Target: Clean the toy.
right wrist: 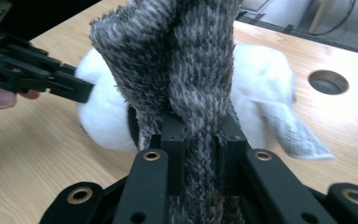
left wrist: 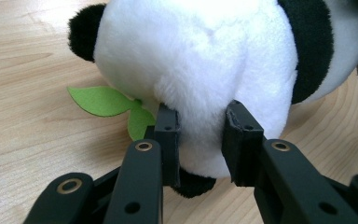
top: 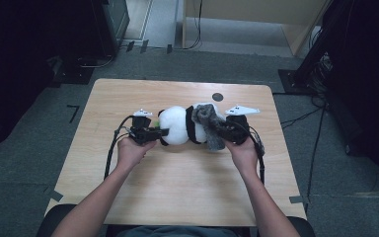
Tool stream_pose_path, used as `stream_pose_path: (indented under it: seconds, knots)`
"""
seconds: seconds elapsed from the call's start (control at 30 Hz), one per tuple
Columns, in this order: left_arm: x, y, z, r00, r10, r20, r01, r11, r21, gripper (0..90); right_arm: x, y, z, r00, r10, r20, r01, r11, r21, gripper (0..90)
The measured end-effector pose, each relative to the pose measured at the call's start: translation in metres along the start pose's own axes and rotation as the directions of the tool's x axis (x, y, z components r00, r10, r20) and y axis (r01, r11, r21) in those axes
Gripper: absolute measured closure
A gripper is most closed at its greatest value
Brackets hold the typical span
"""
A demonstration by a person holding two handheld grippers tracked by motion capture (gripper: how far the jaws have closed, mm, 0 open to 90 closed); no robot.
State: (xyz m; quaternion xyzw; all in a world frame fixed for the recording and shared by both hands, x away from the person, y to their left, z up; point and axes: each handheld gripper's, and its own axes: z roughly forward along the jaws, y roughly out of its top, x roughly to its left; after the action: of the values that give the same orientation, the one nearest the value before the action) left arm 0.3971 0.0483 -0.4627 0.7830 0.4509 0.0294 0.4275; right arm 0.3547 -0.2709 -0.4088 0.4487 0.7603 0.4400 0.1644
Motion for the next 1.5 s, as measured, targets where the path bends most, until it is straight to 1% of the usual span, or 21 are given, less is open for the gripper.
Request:
stream_pose_path:
  seconds: [0.13,0.23,0.27,0.37,0.47,0.53,0.67,0.7,0.77,0.83,0.93,1.03,1.1,1.13,1.17,1.2,1.27,1.3,1.37,1.43,1.5]
  knots:
    - [0.0,0.0,0.0,1.0,-0.001,0.002,0.001,1.0,0.0,70.5,-0.013,-0.004,-0.003,0.9992,0.027,0.031,-0.027,1.0,-0.002,77.7]
    - [0.001,0.0,0.0,1.0,0.0,0.002,0.0,1.0,0.003,70.4,-0.021,-0.007,-0.005,0.9968,0.036,0.071,-0.037,0.999,0.006,77.8]
    - [0.001,0.0,0.0,1.0,-0.002,0.001,0.002,1.0,0.002,70.4,-0.024,-0.008,-0.006,0.9954,0.051,0.082,-0.052,0.999,0.011,77.9]
    - [0.001,0.0,0.0,1.0,-0.002,0.001,0.002,1.0,0.003,70.4,-0.029,-0.009,-0.006,0.9928,0.07,0.098,-0.072,0.997,0.022,77.9]
    - [0.001,0.0,0.0,1.0,-0.004,0.004,0.004,1.0,0.001,70.3,-0.03,-0.009,-0.007,0.992,0.067,0.107,-0.069,0.997,0.023,78.1]
    - [0.002,0.0,0.0,1.0,-0.008,0.005,0.008,1.0,0.002,70.3,-0.027,-0.007,-0.009,0.9931,0.055,0.104,-0.056,0.998,0.013,78.4]
    - [0.002,0.0,0.0,1.0,-0.008,0.004,0.008,1.0,0.002,70.3,-0.022,-0.003,-0.012,0.9947,0.047,0.091,-0.048,0.999,0.001,78.7]
    - [0.002,0.0,0.0,1.0,-0.008,0.003,0.008,1.0,0.001,70.3,-0.021,-0.002,-0.012,0.9953,0.05,0.083,-0.05,0.999,-0.004,78.8]
    - [0.002,0.0,0.0,1.0,-0.008,0.003,0.008,1.0,0.001,70.2,-0.017,0.001,-0.014,0.9975,0.056,0.044,-0.055,0.998,-0.025,79.0]
    - [0.002,0.0,0.0,1.0,-0.007,0.002,0.007,1.0,0.002,70.3,-0.01,0.005,-0.015,0.9988,0.048,0.009,-0.047,0.998,-0.041,79.1]
    - [0.002,0.0,0.0,1.0,-0.005,0.001,0.005,1.0,0.003,70.2,0.006,0.01,-0.011,0.9996,-0.005,-0.026,0.004,0.999,-0.043,79.2]
    - [0.001,0.0,0.0,1.0,-0.003,-0.001,0.003,1.0,0.003,70.2,0.022,0.012,-0.004,0.9965,-0.049,-0.067,0.046,0.998,-0.036,79.2]
    - [0.001,0.0,0.0,1.0,-0.003,-0.002,0.003,1.0,-0.001,70.3,0.035,0.013,0.003,0.991,-0.078,-0.108,0.076,0.997,-0.031,79.2]
    - [0.0,0.0,0.0,1.0,-0.004,-0.003,0.004,1.0,-0.003,70.3,0.04,0.013,0.006,0.9893,-0.086,-0.118,0.083,0.996,-0.029,79.2]
    - [0.001,0.0,0.0,1.0,-0.005,-0.002,0.005,1.0,-0.004,70.3,0.047,0.014,0.01,0.9856,-0.097,-0.139,0.094,0.995,-0.028,79.2]
    - [0.001,0.0,0.0,1.0,-0.005,-0.001,0.005,1.0,-0.004,70.3,0.051,0.014,0.013,0.9833,-0.096,-0.154,0.093,0.995,-0.025,79.2]
    - [0.001,0.0,0.0,1.0,-0.008,0.001,0.008,1.0,-0.005,70.3,0.063,0.014,0.021,0.9749,-0.115,-0.191,0.113,0.993,-0.018,79.2]
    - [0.001,0.0,0.0,0.9999,-0.01,0.002,0.01,0.9999,-0.004,70.3,0.07,0.013,0.027,0.9696,-0.125,-0.21,0.127,0.992,-0.006,79.2]
    - [0.001,0.0,0.0,0.9999,-0.012,0.003,0.012,0.9999,-0.004,70.3,0.08,0.01,0.037,0.9616,-0.143,-0.234,0.151,0.988,0.014,79.2]
    - [0.001,0.0,0.0,0.9999,-0.015,0.003,0.015,0.9999,-0.003,70.3,0.089,0.006,0.05,0.9528,-0.141,-0.269,0.158,0.987,0.042,79.2]
    - [0.001,0.0,-0.001,0.9999,-0.016,0.002,0.016,0.9999,-0.002,70.3,0.095,0.003,0.06,0.9463,-0.14,-0.291,0.164,0.984,0.062,79.3]
